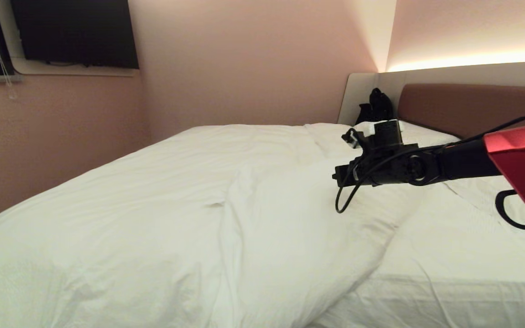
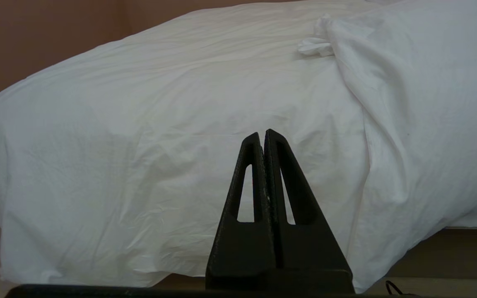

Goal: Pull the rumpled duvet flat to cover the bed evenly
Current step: Hold the folded corner of the quilt

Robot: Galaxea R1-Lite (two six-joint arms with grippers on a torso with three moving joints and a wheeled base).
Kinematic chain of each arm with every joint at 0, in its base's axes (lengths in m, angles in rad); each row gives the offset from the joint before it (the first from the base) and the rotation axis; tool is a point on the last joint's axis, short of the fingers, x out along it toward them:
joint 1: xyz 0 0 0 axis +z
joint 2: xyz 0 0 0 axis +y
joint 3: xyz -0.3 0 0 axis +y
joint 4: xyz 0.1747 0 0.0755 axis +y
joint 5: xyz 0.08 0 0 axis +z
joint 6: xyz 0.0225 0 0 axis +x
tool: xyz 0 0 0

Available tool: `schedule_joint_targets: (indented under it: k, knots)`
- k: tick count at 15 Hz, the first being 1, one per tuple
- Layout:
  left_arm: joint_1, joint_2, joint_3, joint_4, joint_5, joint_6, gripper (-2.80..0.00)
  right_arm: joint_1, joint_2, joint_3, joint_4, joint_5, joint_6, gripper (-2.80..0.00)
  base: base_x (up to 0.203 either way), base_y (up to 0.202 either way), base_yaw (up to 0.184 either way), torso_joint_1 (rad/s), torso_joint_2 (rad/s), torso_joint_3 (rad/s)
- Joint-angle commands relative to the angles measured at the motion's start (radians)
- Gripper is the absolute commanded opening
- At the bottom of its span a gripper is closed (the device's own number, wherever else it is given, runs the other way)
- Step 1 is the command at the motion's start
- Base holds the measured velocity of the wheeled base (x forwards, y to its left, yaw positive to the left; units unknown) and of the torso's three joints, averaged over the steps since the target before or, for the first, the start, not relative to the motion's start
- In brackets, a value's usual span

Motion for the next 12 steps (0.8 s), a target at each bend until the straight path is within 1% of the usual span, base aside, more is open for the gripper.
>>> schedule_joint_targets:
  k: [1,5,6,8,10,12]
  knots:
    - [0.0,0.001,0.0,0.0,-0.001,0.0,-2.8,0.009,0.057,-0.04,0.002,-0.041,-0.004,-2.8,0.0,0.0,0.0,0.0,0.0,0.0]
    - [0.0,0.001,0.0,0.0,-0.001,0.0,-2.8,0.021,0.067,-0.047,-0.002,-0.051,-0.022,-2.8,0.0,0.0,0.0,0.0,0.0,0.0]
    - [0.0,0.001,0.0,0.0,-0.001,0.0,-2.8,0.021,0.064,-0.046,0.0,-0.057,-0.025,0.0,0.0,0.0,0.0,0.0,0.0,0.0]
    - [0.0,0.001,0.0,0.0,-0.001,0.0,-2.8,0.021,0.057,-0.043,0.001,-0.057,-0.033,0.0,0.0,0.0,0.0,0.0,0.0,0.0]
    - [0.0,0.001,0.0,0.0,-0.001,0.0,-2.8,0.027,0.054,-0.032,0.003,-0.057,-0.08,0.0,0.0,0.0,0.0,0.0,0.0,0.0]
    - [0.0,0.001,0.0,0.0,-0.001,0.0,-2.8,0.036,0.059,-0.032,0.003,-0.057,-0.092,0.0,0.0,0.0,0.0,0.0,0.0,0.0]
